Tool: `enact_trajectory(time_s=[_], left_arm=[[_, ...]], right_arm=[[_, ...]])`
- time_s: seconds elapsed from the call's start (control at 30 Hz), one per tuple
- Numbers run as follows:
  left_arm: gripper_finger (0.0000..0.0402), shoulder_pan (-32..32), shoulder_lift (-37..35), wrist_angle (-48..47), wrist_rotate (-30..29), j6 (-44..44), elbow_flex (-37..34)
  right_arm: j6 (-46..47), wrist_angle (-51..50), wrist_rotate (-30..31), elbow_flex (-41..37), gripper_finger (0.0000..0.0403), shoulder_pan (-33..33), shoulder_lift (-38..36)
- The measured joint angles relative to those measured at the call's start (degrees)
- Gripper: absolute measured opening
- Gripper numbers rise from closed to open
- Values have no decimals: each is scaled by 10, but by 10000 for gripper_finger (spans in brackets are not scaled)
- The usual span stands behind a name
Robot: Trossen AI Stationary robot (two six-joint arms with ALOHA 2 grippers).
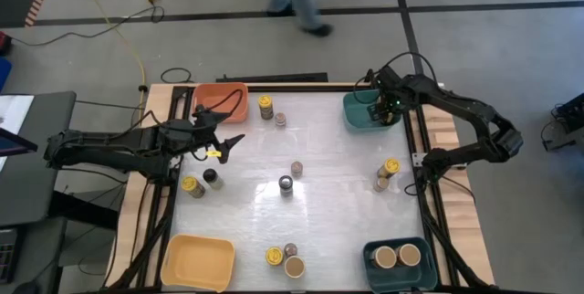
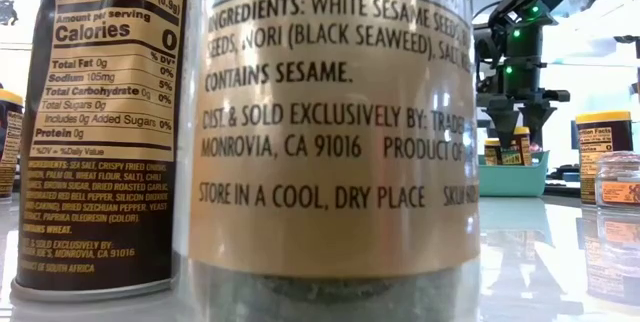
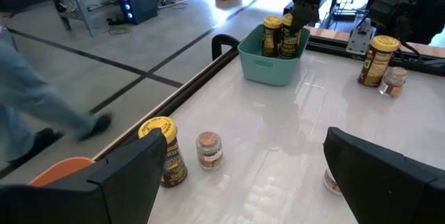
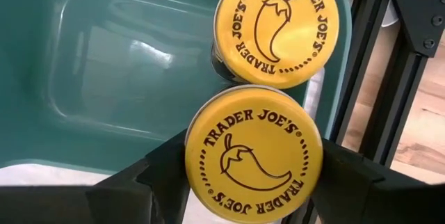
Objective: Sort spices by type
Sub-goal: Put the center yellow seasoning into the light blue bin
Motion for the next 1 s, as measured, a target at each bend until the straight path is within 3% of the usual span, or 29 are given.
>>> enact_trajectory(time_s=[1.0], left_arm=[[373,0,0,-5,0,-3,0]], right_arm=[[43,-6,1,0,271,0,0]])
